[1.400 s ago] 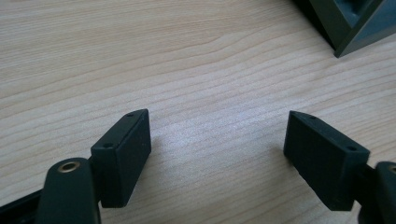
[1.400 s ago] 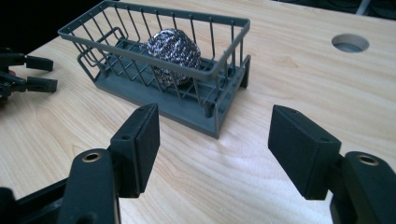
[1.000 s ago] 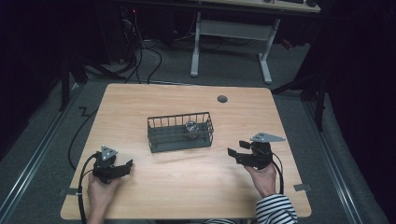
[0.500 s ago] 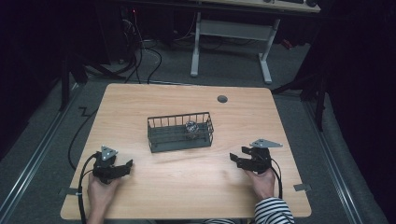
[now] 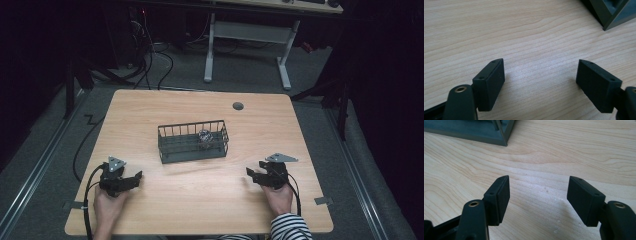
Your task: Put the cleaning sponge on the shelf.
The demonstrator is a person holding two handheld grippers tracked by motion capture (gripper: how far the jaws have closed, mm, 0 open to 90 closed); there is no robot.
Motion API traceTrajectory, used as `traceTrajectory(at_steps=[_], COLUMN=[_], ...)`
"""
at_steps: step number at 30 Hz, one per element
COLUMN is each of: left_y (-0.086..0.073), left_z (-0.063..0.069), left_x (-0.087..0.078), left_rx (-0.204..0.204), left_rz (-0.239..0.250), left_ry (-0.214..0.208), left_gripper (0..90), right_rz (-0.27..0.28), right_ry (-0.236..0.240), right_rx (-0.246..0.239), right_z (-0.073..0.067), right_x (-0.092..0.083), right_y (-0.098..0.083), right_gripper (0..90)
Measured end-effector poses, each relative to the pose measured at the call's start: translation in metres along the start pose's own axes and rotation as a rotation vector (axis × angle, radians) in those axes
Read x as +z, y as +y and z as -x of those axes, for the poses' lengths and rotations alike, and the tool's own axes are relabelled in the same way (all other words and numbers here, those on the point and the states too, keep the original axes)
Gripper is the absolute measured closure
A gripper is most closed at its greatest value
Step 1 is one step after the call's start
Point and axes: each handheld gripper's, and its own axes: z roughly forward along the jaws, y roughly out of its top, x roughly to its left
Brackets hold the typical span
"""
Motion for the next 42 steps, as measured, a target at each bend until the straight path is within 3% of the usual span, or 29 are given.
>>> traceTrajectory(at_steps=[29, 35, 42], left_y=[0.0, 0.0, 0.0], left_z=[0.0, 0.0, 0.0], left_x=[0.0, 0.0, 0.0], left_rx=[-0.001, -0.001, 0.0], left_rz=[0.0, 0.001, 0.0], left_ry=[0.0, 0.0, -0.001], left_gripper=[23.3, 23.2, 22.7], right_rz=[-0.046, -0.036, -0.038], right_ry=[-0.048, -0.084, -0.081], right_rx=[-0.044, -0.105, -0.107], right_z=[-0.002, -0.007, -0.008], right_x=[0.008, 0.01, 0.01], right_y=[-0.008, -0.011, -0.011], right_gripper=[32.4, 31.6, 30.3])
